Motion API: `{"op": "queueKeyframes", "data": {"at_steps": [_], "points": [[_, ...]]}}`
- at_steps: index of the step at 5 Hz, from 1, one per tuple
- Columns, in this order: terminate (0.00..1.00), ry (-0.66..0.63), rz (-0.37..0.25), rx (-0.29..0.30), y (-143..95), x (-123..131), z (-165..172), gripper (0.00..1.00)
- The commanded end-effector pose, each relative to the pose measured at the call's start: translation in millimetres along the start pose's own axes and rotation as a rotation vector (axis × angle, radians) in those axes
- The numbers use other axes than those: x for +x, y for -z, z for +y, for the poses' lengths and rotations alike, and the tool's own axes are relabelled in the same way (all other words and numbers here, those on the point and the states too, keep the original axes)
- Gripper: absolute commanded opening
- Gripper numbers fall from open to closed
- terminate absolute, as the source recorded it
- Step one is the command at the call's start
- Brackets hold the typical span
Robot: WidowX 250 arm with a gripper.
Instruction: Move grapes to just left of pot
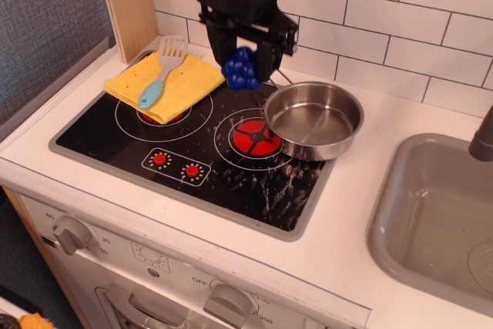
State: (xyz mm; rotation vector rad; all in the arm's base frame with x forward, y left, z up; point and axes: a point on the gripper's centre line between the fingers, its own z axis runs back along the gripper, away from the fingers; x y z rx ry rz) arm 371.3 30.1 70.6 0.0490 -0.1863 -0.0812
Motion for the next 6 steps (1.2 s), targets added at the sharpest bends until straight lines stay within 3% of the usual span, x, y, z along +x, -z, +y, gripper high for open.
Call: {"op": "queueKeyframes", "data": {"at_steps": [1, 2, 3, 4, 6], "points": [[0.00, 0.019, 0.038, 0.043, 19, 5, 11, 0.00], [0.00, 0.000, 0.064, 0.062, 26, 3, 19, 0.00], [0.00, -0.034, 0.080, 0.058, 25, -3, 32, 1.00], [0.00, -0.031, 0.064, 0.062, 19, -4, 30, 1.00], [0.00, 0.000, -0.036, 0.013, -11, -18, 19, 1.00]]}}
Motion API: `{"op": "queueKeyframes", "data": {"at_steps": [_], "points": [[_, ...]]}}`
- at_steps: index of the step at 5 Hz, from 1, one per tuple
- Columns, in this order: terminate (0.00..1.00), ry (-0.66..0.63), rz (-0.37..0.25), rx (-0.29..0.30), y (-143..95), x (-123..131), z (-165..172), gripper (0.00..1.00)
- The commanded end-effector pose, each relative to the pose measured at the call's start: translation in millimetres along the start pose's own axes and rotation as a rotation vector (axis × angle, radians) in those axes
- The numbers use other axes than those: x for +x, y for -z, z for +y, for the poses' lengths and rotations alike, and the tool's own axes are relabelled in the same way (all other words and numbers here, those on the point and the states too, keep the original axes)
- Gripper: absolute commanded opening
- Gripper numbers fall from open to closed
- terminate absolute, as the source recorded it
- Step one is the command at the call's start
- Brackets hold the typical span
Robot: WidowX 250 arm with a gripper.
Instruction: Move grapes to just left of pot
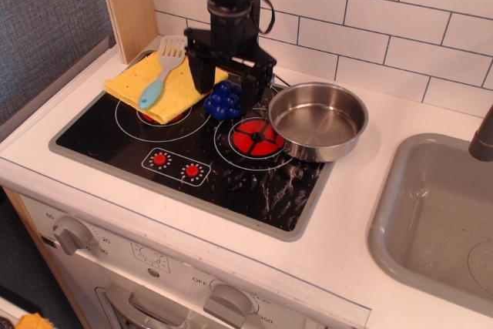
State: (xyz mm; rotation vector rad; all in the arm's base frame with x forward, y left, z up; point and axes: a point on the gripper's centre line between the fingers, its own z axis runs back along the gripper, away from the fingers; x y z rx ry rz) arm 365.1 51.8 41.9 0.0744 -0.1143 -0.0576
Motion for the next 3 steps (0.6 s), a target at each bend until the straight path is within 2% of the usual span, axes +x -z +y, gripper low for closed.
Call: {"op": "queueKeyframes", "data": {"at_steps": [1, 2, 3], "points": [[0.00, 0.033, -0.112, -0.049, -44.0, -16.0, -4.8, 1.00], [0.00, 0.033, -0.112, -0.049, -44.0, -16.0, -4.8, 1.00], [1.00, 0.033, -0.112, -0.049, -44.0, -16.0, -4.8, 1.00]]}}
